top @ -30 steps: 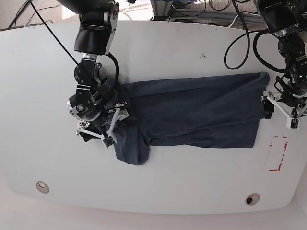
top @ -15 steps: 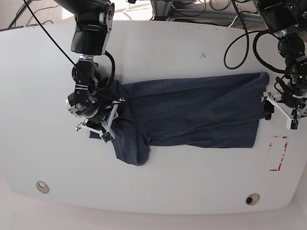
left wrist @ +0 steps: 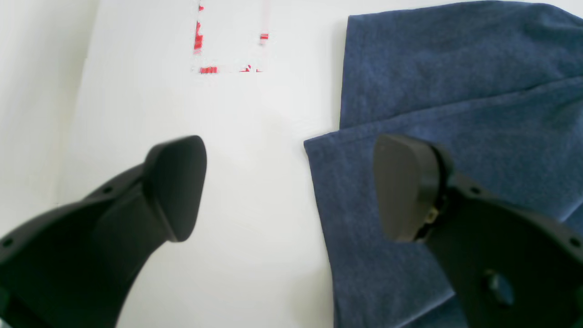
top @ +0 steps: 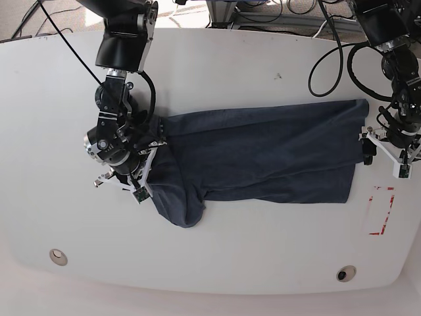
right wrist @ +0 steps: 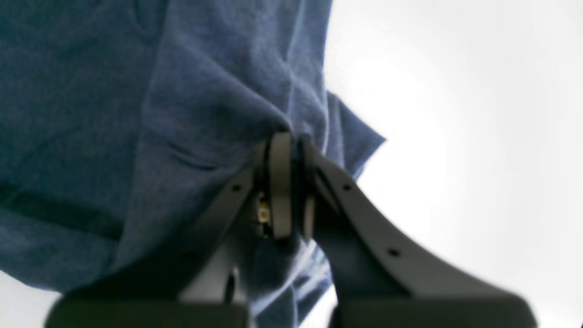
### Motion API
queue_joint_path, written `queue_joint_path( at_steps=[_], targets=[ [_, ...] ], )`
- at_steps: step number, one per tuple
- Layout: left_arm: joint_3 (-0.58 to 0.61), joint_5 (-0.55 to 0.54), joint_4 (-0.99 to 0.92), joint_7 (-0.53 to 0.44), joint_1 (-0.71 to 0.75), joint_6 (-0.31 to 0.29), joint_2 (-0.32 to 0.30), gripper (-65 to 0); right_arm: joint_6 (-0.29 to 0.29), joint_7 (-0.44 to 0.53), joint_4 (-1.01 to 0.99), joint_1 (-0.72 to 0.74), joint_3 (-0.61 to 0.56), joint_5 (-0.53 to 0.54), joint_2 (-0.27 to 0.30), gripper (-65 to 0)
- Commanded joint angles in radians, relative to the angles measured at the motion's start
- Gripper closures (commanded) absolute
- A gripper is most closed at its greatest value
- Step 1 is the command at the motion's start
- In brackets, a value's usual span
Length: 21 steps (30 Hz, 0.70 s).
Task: Layout the t-shirt on the table in an organized manner, then fold the t-shirt properly
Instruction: 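Lower the right gripper onto the bunched shirt end and grasp it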
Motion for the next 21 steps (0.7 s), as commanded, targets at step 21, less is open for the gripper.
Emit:
queue_joint_path(
  at_steps=[21],
  targets=[
    [-0.004,-0.005,-0.373,-0.068,-0.189,-0.169,-0.012,-52.9,-0.002,-0.016,0.166,-0.053,-0.006,0.007,0.0,0.0]
  ],
)
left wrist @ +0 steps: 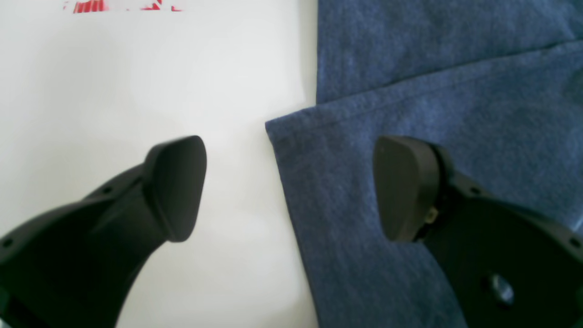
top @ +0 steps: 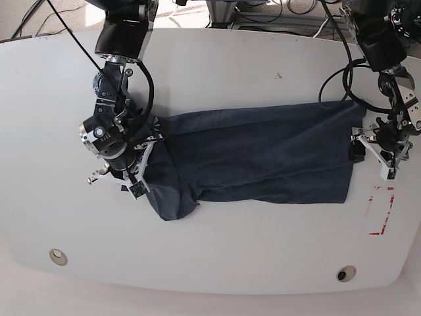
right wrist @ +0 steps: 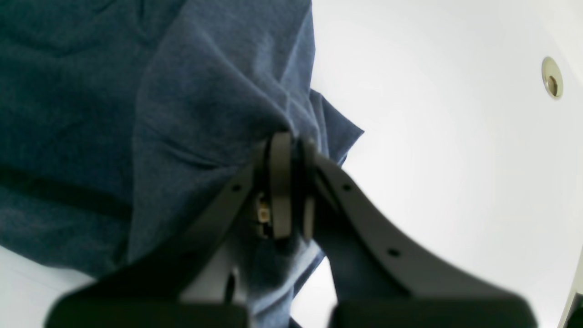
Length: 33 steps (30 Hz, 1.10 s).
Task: Layout the t-shirt on the table in an organized manner, then fold the t-shirt properly
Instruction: 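Lower the right gripper onto the bunched shirt end and grasp it, then grasp the shirt's hem edge with the left gripper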
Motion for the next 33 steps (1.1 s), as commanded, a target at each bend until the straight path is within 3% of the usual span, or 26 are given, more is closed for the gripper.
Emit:
queue_joint_path(
  at_steps=[1,15,22,25,30,33],
  targets=[
    [0.0,-0.012,-0.015,-0.041,-0.023,0.0,-0.019,-52.9,-0.005,0.016,0.028,0.013,0.0,0.007,0.003,0.0],
    [0.099,-0.012,-0.151,-0.116,-0.049,0.0,-0.019,-52.5,-0.005,0.015,0.108,-0.018,0.003,0.009,0.003,0.0],
    [0.096,-0.012,-0.15,-0.116,-0.048,0.0,-0.019,-51.2,-0.005,-0.037,0.14,-0.016,0.001,0.015,0.003,0.0],
    [0.095,-0.012,-0.15,-0.116,-0.048,0.002,-0.019,-44.7,-0.005,-0.039,0.146,-0.016,0.001,0.015,0.003,0.0],
    [0.093,-0.012,-0.15,-0.116,-0.049,0.002,-0.019,-25.0,-0.005,-0.039,0.152,-0.016,0.001,0.015,0.003,0.0],
    [0.093,-0.012,-0.15,-0.116,-0.049,0.002,-0.019,-21.2,-0.005,-0.039,0.152,-0.018,0.001,0.015,0.003,0.0]
  ],
)
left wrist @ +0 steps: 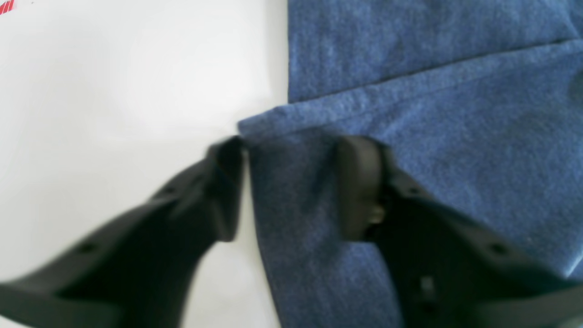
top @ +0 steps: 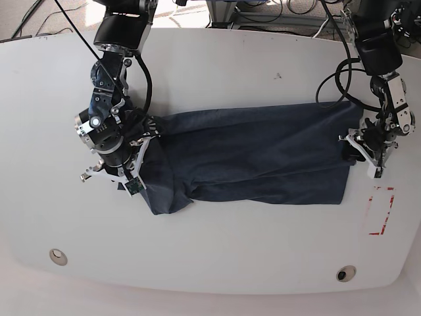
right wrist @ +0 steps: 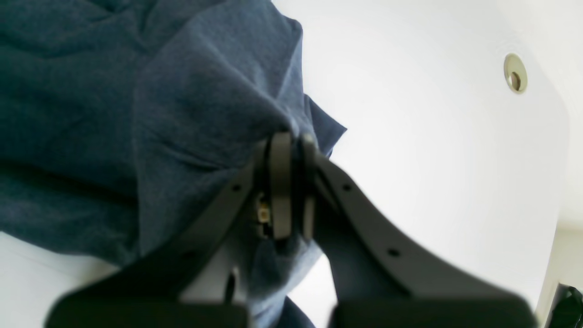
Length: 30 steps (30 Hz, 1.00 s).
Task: Layout the t-shirt on the table in an organized manner, then fold the t-shirt properly
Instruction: 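Grasp the shirt's hem edge with the left gripper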
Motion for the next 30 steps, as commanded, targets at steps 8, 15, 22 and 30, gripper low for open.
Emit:
queue_joint_path(
  at_steps=[8,15,22,30],
  targets=[
    [-0.005,-0.006,0.035,-0.003,-0.015,-0.001,-0.017,-20.8,-0.006,0.021,0.024,0.018,0.001,0.004,0.004,0.0],
    [-0.006,-0.006,0.113,-0.003,0.004,-0.001,-0.017,-4.2,-0.006,0.021,0.024,0.018,0.004,-0.001,0.004,0.0],
    [-0.006,-0.006,0.147,-0.002,0.007,0.0,-0.02,-0.1,-0.006,0.021,0.026,0.018,0.004,-0.002,0.004,0.0],
    [-0.006,-0.006,0.142,-0.002,0.007,0.0,-0.021,0.0,-0.006,0.021,0.033,0.018,0.004,-0.002,0.004,0.0]
  ],
)
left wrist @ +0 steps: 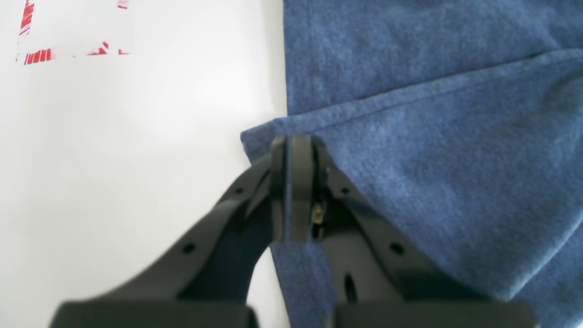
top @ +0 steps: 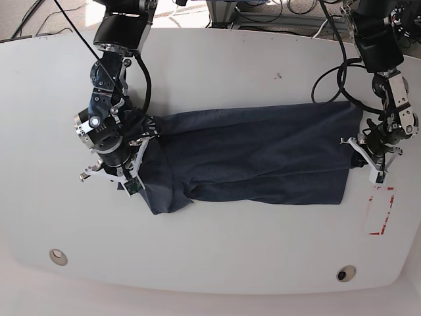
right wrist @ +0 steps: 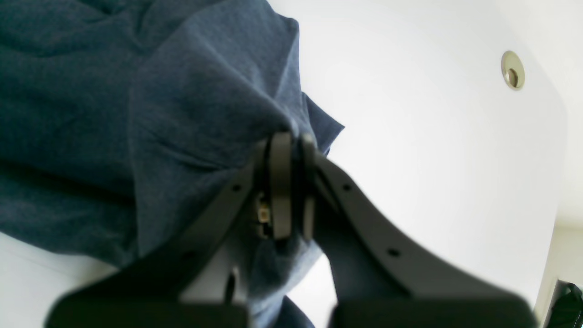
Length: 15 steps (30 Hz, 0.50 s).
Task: Layout the t-shirt on the table in an organized manner, then fold the t-shirt properly
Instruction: 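Grasp the shirt's hem edge with the left gripper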
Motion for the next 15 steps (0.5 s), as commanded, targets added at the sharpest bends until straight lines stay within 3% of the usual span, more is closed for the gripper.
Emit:
queue_joint_path(
  at_steps=[1,7,9,15],
  targets=[
    [-0.005,-0.013,0.016,-0.02,-0.018,0.001,-0.021,0.0,-0.006,0.021,0.032,0.019,0.001,0.002,0.004,0.0],
    [-0.007,-0.013,0.007,-0.02,-0.02,0.001,-0.023,-2.1,-0.006,0.021,0.032,0.019,0.0,0.002,0.004,0.0],
    [-0.015,-0.013,-0.011,-0.02,-0.021,-0.001,-0.023,-6.9,-0.006,0.021,0.032,0.017,0.0,0.002,0.004,0.0],
    [-0.044,-0.013,-0.066,-0.02,-0.036,-0.002,-0.018,-31.4,-0.006,0.021,0.032,0.004,-0.003,0.002,0.004,0.0]
  ],
)
